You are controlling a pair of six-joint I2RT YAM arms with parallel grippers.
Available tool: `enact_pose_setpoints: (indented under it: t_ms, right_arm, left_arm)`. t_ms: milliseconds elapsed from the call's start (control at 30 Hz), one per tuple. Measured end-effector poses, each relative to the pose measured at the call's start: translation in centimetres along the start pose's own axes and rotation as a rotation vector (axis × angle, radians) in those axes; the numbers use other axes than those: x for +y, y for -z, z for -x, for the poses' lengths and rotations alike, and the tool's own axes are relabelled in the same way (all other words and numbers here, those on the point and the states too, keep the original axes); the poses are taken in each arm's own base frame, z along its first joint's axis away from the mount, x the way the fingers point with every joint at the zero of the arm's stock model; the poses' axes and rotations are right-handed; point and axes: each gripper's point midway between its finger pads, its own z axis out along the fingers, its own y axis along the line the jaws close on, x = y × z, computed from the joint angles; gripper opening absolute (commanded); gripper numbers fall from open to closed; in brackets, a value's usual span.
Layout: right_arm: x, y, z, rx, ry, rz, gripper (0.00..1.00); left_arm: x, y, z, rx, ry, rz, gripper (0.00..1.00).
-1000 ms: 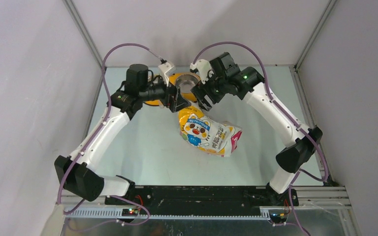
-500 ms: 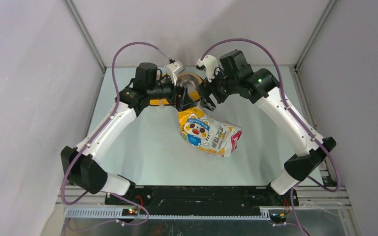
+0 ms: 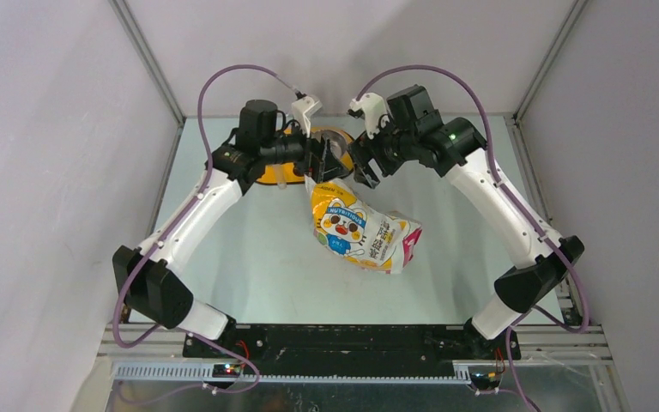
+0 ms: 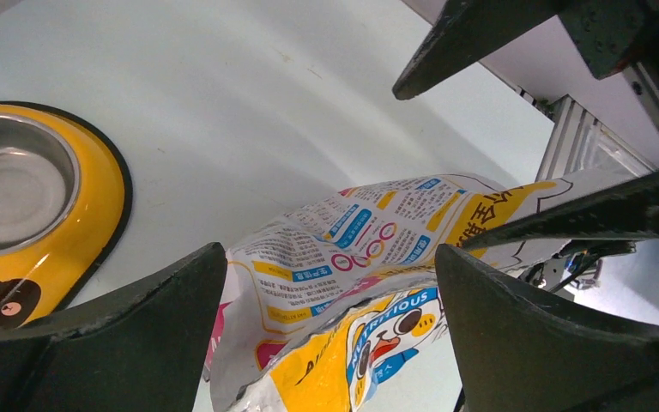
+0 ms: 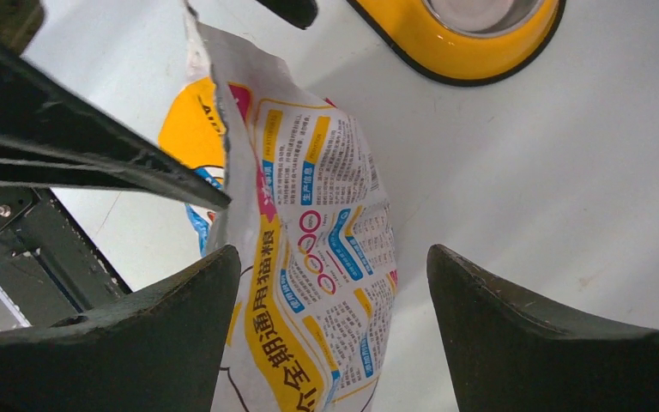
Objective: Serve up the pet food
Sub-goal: Open the pet food bag at the center of the board.
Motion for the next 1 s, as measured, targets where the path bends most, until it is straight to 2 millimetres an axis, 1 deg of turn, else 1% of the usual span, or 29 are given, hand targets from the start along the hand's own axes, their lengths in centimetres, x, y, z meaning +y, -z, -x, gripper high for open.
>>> enact_pose_setpoints:
  t_ms: [167,300,467,633,700,733,767,800,900,1000]
  right_arm:
    - [-0.4,-1.2,-0.6,0.025,-0.019,0.006,0.83]
    - [0.2,-2.3,-1.2,0.05,-0.021,0.038,0.83]
    - [1.0,-2.5,-1.3,0.054,-0.014,0.062,0.83]
    - [1.2,-2.5,-1.2,0.053,-0.013,0.073,0.83]
    - [1.3,-2.5,-1.2,0.052,-0.013,0.078,0.83]
    - [1.4,-2.5,-1.2,0.051,-0.012,0.083,0.83]
    - [1.5,-2.5,-1.2,0.051,-0.012,0.085,0.83]
    - [1.6,-2.5,-1.2,0.051,-0.012,0.087,0.83]
    - [1.8,-2.5,-1.2,0.051,-0.009,0.094,0.83]
    - [2.2,-2.6,-1.1,0.05,-0.005,0.103,0.83]
  left_arm:
    - [-0.1,-0.1,0.0,-0.001,0.019,0.0,1.0]
    - [-0.1,-0.1,-0.1,0.002,0.02,0.005,1.0]
    - [0.5,0.1,-0.1,0.002,0.028,0.057,1.0]
    - [1.1,1.8,0.5,-0.026,0.037,0.162,1.0]
    - [1.2,2.8,1.1,-0.048,0.034,0.208,1.0]
    - [1.2,3.8,1.5,-0.066,0.035,0.251,1.0]
    - [1.2,4.2,1.7,-0.074,0.036,0.266,1.0]
    - [1.0,4.8,1.8,-0.078,0.04,0.281,1.0]
    - [0.7,5.4,1.9,-0.086,0.047,0.29,1.0]
    - [0.5,5.6,1.0,-0.077,0.069,0.289,1.0]
